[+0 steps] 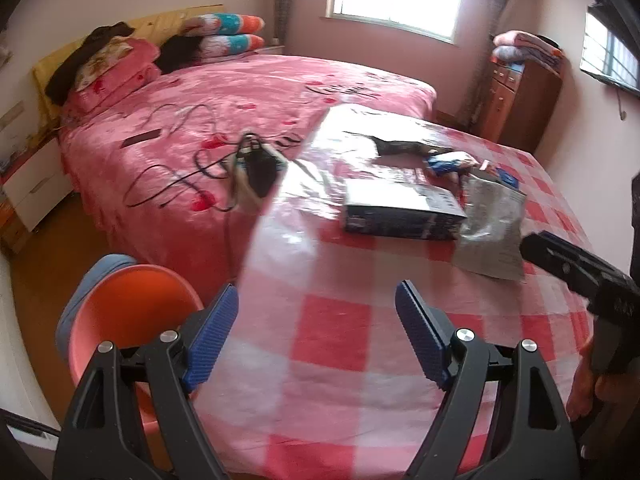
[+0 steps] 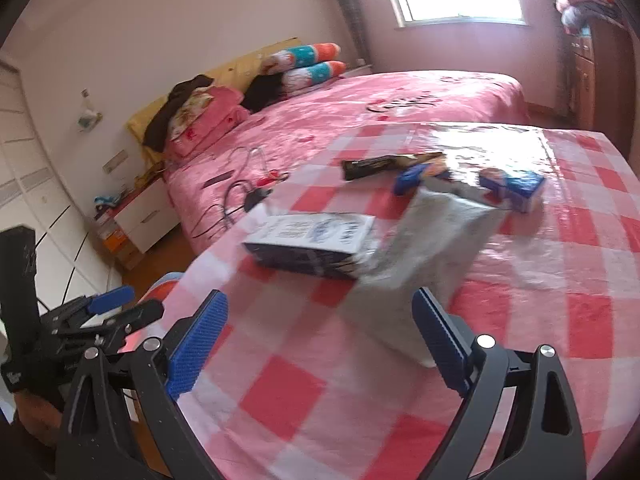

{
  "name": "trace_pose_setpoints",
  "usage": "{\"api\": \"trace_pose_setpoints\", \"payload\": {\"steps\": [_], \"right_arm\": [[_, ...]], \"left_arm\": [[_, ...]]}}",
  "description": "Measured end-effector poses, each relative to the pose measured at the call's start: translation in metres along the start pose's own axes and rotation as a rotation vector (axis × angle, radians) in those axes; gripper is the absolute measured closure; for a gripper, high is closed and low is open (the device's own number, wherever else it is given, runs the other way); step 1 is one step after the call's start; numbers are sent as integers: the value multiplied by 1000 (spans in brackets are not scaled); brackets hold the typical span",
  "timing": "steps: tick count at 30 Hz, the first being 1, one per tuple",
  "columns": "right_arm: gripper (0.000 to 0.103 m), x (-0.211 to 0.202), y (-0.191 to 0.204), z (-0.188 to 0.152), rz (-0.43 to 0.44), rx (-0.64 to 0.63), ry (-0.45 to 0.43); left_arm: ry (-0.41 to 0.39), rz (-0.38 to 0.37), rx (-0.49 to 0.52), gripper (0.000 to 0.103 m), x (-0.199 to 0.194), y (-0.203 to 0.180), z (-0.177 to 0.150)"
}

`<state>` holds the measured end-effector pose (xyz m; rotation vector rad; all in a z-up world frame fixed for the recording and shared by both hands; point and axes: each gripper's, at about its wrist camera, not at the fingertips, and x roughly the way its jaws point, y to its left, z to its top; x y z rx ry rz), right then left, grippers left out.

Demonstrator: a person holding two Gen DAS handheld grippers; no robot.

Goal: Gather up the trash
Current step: 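Move both tools back over the table toward the grey paper bag, then grasp the grey paper bag with the left tool while the right tool grasps the coffee stick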

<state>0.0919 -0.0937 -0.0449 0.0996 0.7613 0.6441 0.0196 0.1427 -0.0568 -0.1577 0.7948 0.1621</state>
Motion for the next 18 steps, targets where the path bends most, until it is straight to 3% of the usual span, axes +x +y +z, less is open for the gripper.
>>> {"api": "trace_pose_setpoints", "payload": {"steps": [12,18], "right_arm": [[11,-11,-83,32,-86,108,10],[11,-5,-114,64,-69,126,56]], "left_arm": [[20,-148,120,22,29,-69,14],[27,-249,182,22,46,-108,19]]}}
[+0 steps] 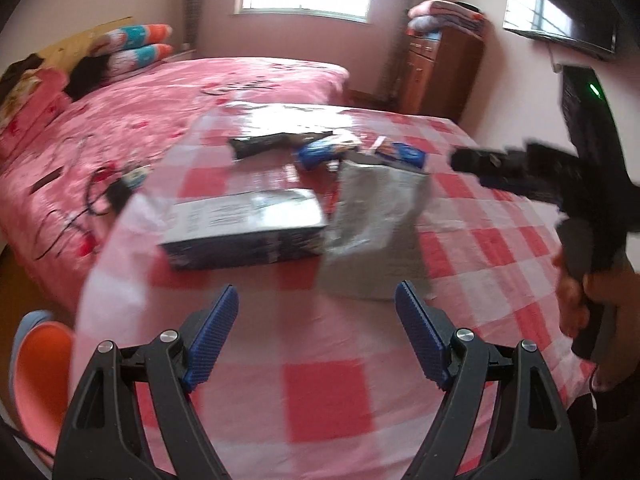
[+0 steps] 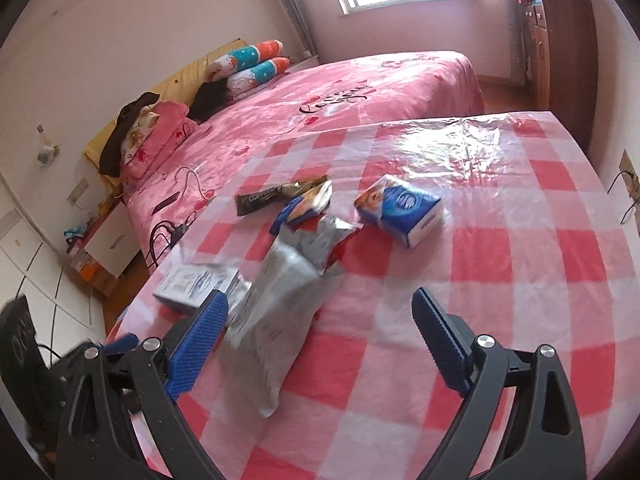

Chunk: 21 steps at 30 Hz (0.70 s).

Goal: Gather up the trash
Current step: 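Grasp the grey paper bag with the left tool while the right tool grasps the coffee stick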

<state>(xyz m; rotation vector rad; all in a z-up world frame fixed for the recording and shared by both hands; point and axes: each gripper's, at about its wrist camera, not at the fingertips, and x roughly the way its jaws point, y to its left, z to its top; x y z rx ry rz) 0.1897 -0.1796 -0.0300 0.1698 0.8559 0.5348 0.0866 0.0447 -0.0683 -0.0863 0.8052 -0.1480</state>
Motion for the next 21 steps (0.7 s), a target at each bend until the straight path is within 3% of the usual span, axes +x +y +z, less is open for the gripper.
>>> {"api": "trace_pose_setpoints", "payload": {"steps": [5,11,21], "right_arm": [[11,21,-2,36,42,-19,48],[11,51,4,67,30,-83,94],[11,92,2,93,22,-121,146]], "left_arm": [[-2,-56,32,22,23,-21,15],[5,-93,52,22,57,-37,38],[33,-122,20,26,91,-38,53]]}}
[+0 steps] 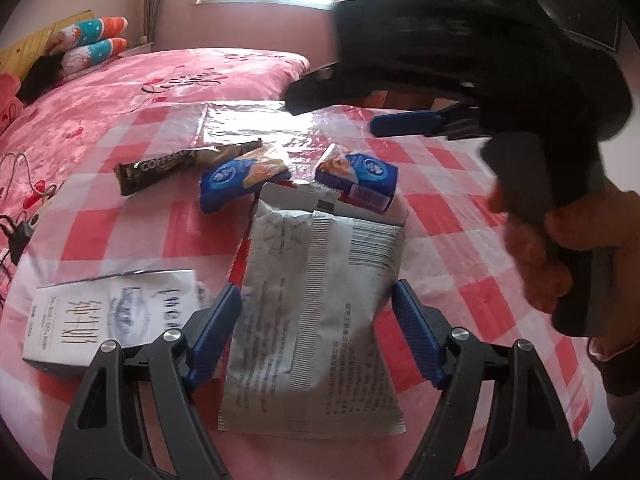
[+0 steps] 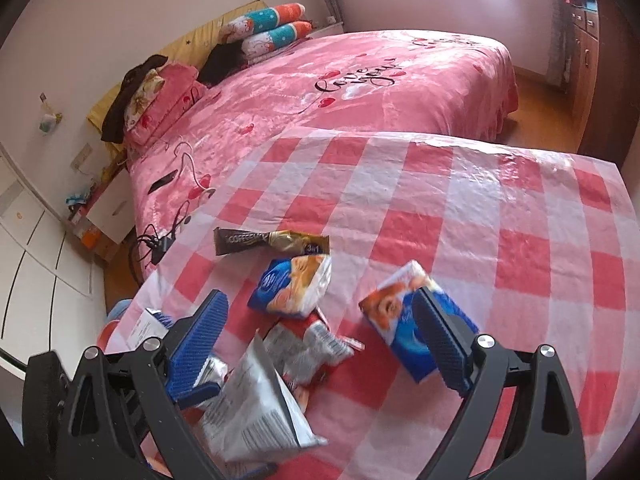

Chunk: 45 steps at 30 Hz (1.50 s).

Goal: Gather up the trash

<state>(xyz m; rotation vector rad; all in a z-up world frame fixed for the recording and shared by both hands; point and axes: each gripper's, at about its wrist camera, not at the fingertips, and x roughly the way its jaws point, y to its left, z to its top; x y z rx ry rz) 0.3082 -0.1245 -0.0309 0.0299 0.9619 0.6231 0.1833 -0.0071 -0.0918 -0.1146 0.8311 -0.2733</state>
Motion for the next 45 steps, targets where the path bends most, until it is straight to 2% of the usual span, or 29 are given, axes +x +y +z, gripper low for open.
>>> {"api": "trace_pose_setpoints", "payload": {"steps": [2,5,9,11,16,18,21,24,28,29,31,33,39,42,45], "right_arm": [[11,10,5,7,1,-23,11],[11,25,15,18,0,-58,24],[11,51,30,34,-15,-130,45],[11,65,40,40,-18,-170,62],[11,102,59,51,-24,-261,138],[11,116,67,54,-81,-320,173],[11,133,71,56,-113,-385,212],[26,148,73,48,-99,-450,270],[39,146,75,39,-77,-490,257],[41,144,76,37,-75,-491,255],[57,138,75,33,-73,-488,247],[69,133,74,29,-71,-482,242],[75,113,67,8,-53,-439,221],[76,102,66,-3,-58,-422,212],[77,89,62,-16,-66,-385,191]], "left_arm": [[-6,-3,-10,29,0,-1,0],[-12,5,-3,40,-2,-5,-4],[-28,-30,-8,61,-12,-8,-9],[-30,-38,-12,64,-17,-9,-13],[-21,-73,-73,65,-27,3,-21],[-15,-83,-93,65,-30,8,-24],[-5,-101,-106,65,-33,11,-27],[4,-115,-108,65,-35,12,-30],[6,-132,-106,65,-36,14,-32],[5,-133,-99,63,-37,14,-32],[1,-135,-85,60,-39,13,-34],[1,-128,-80,46,-41,14,-36],[-28,-85,-56,22,-52,14,-42],[11,-88,-30,21,-50,9,-45],[35,-51,-17,21,-45,8,-47]]}}
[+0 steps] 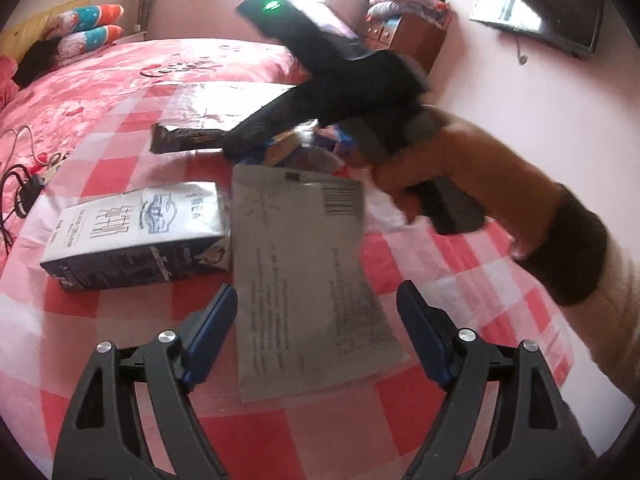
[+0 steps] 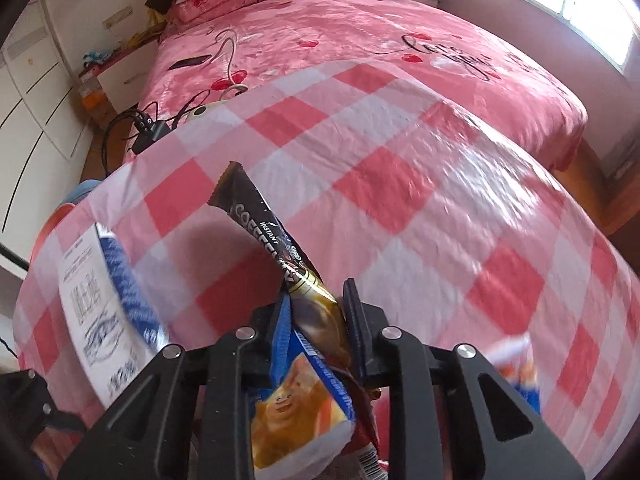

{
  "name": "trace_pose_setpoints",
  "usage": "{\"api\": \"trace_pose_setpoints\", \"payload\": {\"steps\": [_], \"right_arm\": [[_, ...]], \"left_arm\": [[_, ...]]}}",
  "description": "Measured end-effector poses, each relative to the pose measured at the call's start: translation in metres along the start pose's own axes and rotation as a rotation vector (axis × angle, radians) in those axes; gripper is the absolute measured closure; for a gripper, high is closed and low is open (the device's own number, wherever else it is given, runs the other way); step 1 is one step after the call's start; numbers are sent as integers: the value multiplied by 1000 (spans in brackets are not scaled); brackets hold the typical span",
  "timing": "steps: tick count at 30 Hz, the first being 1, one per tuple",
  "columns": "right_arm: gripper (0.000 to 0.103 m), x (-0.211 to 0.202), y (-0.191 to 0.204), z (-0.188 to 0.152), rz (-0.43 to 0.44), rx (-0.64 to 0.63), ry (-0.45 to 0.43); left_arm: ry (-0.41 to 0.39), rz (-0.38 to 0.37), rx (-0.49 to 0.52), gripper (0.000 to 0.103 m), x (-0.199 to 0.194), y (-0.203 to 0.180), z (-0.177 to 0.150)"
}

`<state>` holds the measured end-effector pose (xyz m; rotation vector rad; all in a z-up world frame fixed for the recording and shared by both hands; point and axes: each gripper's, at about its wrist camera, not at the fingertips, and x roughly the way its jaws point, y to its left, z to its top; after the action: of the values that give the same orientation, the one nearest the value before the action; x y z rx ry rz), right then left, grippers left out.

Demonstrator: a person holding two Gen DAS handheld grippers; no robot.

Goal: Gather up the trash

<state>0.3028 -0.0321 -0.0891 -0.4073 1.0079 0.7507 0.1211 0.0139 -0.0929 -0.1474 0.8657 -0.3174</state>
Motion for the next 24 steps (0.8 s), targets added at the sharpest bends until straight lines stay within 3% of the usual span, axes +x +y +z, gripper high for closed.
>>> {"api": "trace_pose_setpoints", "payload": {"steps": [11,19,24], "right_arm": [[78,-78,-27,-61,-19,252,-202],[78,-140,-52,-115,-17,469,-371],[78,-152,-55,-154,-19,535,-356]], "left_arm": [[54,1,-75,15,10,9,-5],[47,36,-59,14,15,2,-5],[37,112,-61,26,15,-1,-7]]}}
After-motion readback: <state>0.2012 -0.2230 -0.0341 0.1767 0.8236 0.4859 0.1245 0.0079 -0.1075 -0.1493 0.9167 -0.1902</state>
